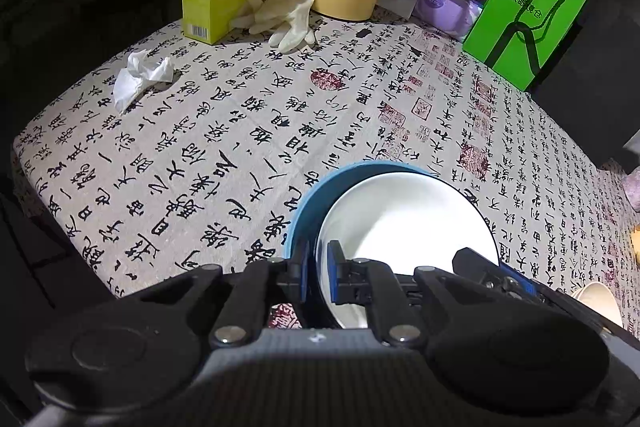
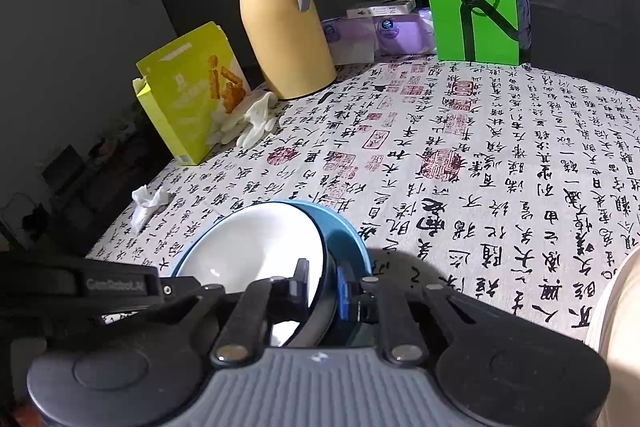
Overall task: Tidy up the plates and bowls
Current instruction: 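Press the white bowl down inside the blue bowl with both grippers, then open both grippers and release the white bowl rim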
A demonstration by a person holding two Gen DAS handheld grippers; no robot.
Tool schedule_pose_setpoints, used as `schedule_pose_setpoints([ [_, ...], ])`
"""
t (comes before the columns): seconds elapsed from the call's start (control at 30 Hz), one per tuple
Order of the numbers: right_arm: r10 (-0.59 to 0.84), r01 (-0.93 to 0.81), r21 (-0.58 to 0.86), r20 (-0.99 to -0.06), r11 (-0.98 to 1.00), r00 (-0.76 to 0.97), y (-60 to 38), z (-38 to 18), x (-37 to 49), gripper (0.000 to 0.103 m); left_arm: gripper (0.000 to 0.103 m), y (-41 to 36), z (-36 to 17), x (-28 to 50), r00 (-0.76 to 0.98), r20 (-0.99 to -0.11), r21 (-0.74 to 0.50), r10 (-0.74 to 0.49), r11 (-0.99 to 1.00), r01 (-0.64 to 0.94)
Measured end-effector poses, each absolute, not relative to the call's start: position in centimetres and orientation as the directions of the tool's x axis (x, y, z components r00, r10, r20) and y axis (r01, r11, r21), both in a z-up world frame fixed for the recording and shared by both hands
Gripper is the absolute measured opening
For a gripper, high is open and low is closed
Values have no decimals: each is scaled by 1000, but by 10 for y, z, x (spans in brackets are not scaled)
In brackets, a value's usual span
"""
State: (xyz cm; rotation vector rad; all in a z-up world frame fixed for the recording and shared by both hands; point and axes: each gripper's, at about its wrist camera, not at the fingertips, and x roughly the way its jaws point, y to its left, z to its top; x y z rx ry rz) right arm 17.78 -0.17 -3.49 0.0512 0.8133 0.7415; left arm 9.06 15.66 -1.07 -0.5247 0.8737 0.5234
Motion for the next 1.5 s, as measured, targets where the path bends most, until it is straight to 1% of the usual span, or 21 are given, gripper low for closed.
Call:
schedule_pose_setpoints([
  [0.17, 624, -591, 304, -626, 748, 468, -6, -30, 170, 15, 10, 158, -11, 88, 544, -814, -229, 204, 748, -623],
  [0.27, 629, -599, 292, -605, 746, 488, -11, -24, 163, 11, 10, 157, -11, 89, 545, -813, -229, 203, 749, -621],
  [0.33, 625, -602, 279, -600, 748, 499, -12, -21, 160, 6, 10, 156, -11, 88, 548, -811, -231, 206, 748, -622],
  [1.07, 627, -587, 297, -593, 754, 505, -13, -28, 159, 6, 10, 156, -5, 81, 600, -772, -263, 210, 754, -602],
  [1.17, 637, -590, 307, -587, 747, 500, -16, -28, 160, 6, 12, 156, -6, 78, 613, -762, -270, 209, 757, -595],
  [1.23, 650, -597, 316, -572, 737, 500, -18, -27, 159, 10, 14, 158, -7, 76, 623, -753, -276, 209, 760, -588],
  [1.27, 658, -600, 321, -561, 733, 503, -21, -26, 158, 10, 15, 158, -6, 74, 633, -746, -281, 206, 765, -580],
  [1.37, 678, -611, 332, -527, 719, 512, -27, -20, 156, 11, 27, 158, -3, 66, 674, -713, -304, 192, 783, -543],
  [1.4, 681, -614, 331, -520, 717, 515, -29, -18, 155, 14, 43, 157, -1, 63, 681, -704, -297, 203, 787, -541],
  [1.43, 686, -618, 331, -513, 713, 516, -31, -17, 154, 16, 55, 156, 1, 60, 688, -691, -286, 222, 790, -543],
  [1.5, 689, -626, 325, -506, 709, 518, -35, -15, 151, 19, 63, 154, 6, 52, 715, -654, -273, 248, 804, -529],
])
